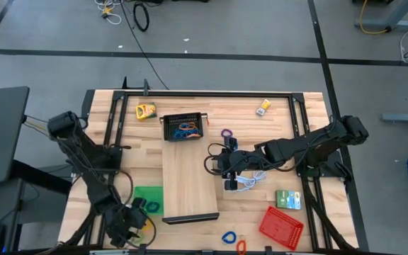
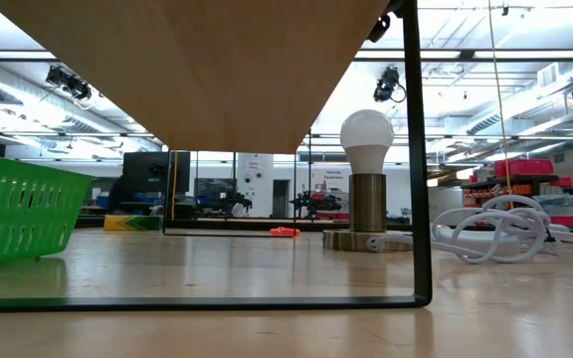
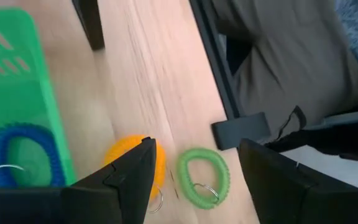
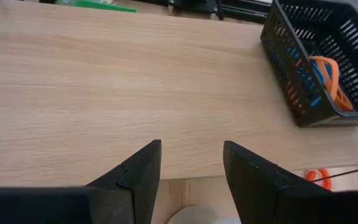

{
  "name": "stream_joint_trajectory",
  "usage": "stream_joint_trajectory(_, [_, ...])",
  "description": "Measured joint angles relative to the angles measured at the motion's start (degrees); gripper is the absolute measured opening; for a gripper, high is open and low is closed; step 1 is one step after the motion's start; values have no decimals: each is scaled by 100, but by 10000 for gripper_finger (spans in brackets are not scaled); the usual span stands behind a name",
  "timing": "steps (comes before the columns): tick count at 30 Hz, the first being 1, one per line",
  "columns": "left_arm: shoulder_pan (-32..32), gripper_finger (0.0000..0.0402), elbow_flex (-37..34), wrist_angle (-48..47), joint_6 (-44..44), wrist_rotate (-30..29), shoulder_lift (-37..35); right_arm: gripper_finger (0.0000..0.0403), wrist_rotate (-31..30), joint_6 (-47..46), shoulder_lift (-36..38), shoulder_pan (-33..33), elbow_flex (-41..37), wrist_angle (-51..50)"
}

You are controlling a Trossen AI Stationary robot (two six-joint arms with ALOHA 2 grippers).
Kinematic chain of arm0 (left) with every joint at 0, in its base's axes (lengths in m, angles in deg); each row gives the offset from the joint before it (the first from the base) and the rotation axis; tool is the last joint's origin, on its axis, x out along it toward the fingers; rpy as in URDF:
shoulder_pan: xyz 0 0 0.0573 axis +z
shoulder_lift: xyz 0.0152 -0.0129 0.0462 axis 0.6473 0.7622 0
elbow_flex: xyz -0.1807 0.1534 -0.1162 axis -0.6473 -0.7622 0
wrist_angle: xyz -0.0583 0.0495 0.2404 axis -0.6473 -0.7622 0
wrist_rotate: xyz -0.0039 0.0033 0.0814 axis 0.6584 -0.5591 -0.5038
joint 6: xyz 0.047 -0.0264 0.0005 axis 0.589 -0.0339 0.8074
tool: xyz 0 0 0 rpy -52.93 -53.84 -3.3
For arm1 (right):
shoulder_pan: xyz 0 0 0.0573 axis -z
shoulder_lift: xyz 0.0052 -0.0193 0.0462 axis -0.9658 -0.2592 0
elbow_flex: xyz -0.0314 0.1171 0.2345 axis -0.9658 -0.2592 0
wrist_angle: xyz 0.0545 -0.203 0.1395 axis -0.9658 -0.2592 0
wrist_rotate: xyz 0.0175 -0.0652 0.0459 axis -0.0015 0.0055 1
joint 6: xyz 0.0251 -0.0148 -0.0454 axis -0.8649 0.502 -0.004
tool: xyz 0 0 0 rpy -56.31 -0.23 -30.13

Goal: Pick & Place Office Desk Supplies
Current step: Put the green spiral keychain into the green bin

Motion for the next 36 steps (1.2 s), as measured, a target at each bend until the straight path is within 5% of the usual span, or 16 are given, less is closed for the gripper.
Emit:
stream_joint_trajectory(25, [-57, 203, 19, 35, -131, -128, 1301, 181, -4, -91, 0, 0, 0, 3])
stream_joint_trajectory(30, [-57, 163, 13, -12, -231, -172, 1305, 181, -4, -92, -1, 0, 0, 3])
stream_joint_trajectory(36, [-70, 70, 9, 23, -273, -261, 1316, 181, -4, -93, 0, 0, 0, 2])
